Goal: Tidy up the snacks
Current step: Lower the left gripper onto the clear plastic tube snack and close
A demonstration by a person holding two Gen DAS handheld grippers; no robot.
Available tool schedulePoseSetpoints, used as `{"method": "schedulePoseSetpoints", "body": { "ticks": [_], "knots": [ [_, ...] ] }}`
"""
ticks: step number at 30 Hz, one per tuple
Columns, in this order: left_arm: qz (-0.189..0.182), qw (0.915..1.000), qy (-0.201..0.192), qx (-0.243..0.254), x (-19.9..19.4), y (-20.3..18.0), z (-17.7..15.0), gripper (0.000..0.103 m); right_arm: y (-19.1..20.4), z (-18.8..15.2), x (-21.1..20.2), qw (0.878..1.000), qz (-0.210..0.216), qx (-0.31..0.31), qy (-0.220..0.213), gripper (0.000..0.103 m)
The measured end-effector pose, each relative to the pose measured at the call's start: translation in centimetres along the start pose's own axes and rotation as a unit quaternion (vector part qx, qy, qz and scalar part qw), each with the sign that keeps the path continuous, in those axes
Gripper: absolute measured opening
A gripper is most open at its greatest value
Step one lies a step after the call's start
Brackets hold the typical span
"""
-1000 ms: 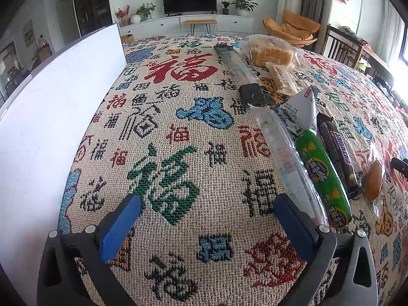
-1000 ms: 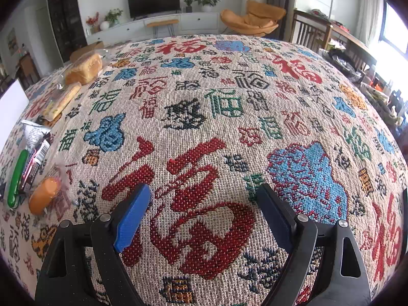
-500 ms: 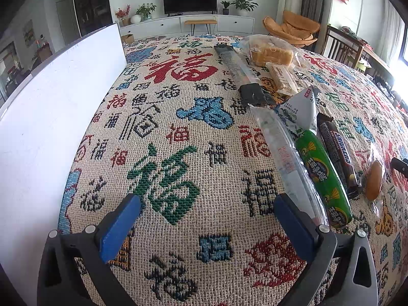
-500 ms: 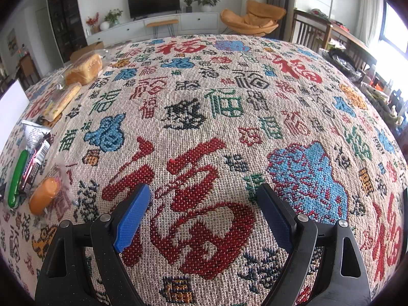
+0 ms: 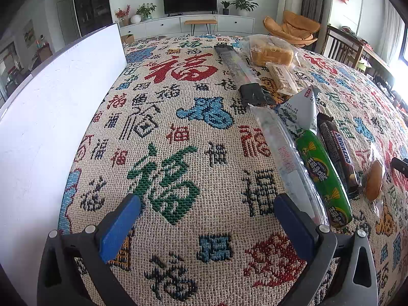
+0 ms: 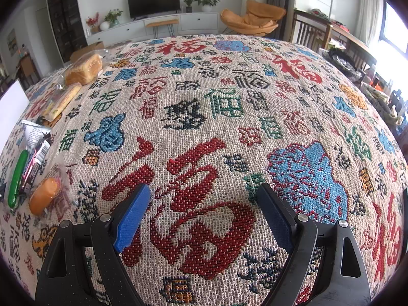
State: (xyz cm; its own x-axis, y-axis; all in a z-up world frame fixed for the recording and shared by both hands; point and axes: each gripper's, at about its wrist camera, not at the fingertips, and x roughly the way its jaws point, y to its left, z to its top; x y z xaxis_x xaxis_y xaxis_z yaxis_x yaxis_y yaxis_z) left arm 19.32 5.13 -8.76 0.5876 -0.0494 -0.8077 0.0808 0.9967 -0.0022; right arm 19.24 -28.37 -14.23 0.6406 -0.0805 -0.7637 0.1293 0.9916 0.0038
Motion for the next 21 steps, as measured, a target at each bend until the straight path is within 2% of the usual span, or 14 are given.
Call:
{"method": "schedulePoseSetpoints", "body": {
  "ticks": [7,11,14,17,19,21],
  "knots": [
    [-0.005,1.0000,0.002,-0.001,0.1,0.2,0.0,0.103,0.0,0.0,0.0,1.000,0.000,0.000,0.000,0.088],
    [-0.016,0.9997,0.016,0.009,-0.3,0.3,-0.3,0.103,0.0,0.0,0.0,1.000,0.000,0.000,0.000,0.088],
    [-0.049,0.9987,0.014,0.002,-1.4,0.2,-0.6,0.103,0.0,0.0,0.1,1.000,-0.001,0.000,0.000,0.088],
    [-0.092,0.9956,-0.008,-0.013,-3.0,-0.2,-0.1,0.102,0.0,0.0,0.0,1.000,0.000,0.000,0.000,0.088],
    [-0.101,0.9947,-0.017,-0.011,-3.5,-0.9,0.8,0.103,0.0,0.0,0.0,1.000,0.000,0.000,0.000,0.088],
    [-0.094,0.9954,-0.020,-0.005,-3.5,-1.7,1.8,0.103,0.0,0.0,0.0,1.000,0.000,0.000,0.000,0.088]
  ]
}}
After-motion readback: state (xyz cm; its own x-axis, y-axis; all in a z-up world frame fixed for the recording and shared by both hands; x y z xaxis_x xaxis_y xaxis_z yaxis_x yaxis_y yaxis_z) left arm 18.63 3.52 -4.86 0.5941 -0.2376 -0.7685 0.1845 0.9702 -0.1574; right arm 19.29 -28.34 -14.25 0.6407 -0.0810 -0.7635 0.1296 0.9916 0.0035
